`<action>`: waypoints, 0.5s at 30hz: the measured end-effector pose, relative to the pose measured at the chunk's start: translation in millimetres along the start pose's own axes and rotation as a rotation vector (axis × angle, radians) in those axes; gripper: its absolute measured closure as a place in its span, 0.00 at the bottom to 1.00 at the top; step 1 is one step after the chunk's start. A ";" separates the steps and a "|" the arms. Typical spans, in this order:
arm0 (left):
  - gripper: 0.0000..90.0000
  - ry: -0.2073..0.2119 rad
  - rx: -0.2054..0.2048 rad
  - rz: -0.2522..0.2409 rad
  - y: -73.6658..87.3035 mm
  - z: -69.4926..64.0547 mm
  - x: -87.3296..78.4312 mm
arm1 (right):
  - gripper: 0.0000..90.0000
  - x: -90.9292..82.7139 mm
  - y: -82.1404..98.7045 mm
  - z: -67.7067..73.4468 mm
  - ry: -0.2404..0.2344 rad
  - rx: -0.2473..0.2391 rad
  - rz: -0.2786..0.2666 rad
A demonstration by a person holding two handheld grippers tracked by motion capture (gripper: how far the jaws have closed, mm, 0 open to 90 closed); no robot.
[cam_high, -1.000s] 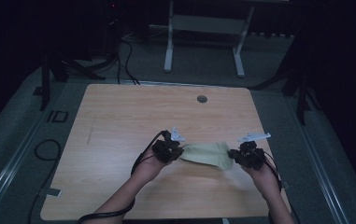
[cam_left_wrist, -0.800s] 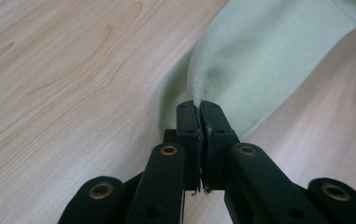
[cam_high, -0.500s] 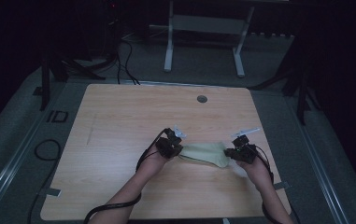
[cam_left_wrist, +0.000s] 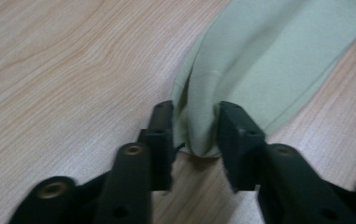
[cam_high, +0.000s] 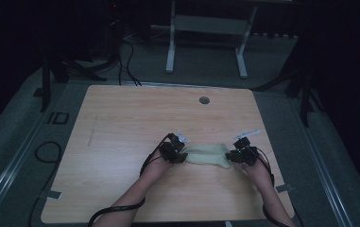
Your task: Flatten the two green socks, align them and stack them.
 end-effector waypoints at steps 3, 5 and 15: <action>0.63 0.013 -0.011 -0.007 0.5 0.3 -2.1 | 0.65 -1.0 0.7 -1.7 -0.007 0.011 0.006; 0.55 0.015 -0.012 -0.021 0.3 -0.7 -5.4 | 0.57 -3.1 0.1 -1.5 -0.008 0.007 -0.003; 0.22 0.064 -0.019 -0.098 -2.4 -17.5 -25.7 | 0.24 -23.5 -15.1 15.8 -0.069 -0.020 -0.091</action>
Point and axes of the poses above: each handheld gripper's, and its own axes: x roughly forward along the jaws, y roughly out of its underside, z roughly to its left, the point moved 10 cm from there along x, roughly forward along the jaws, and after that the axes turned 7 degrees about y, right-handed, at the moved point
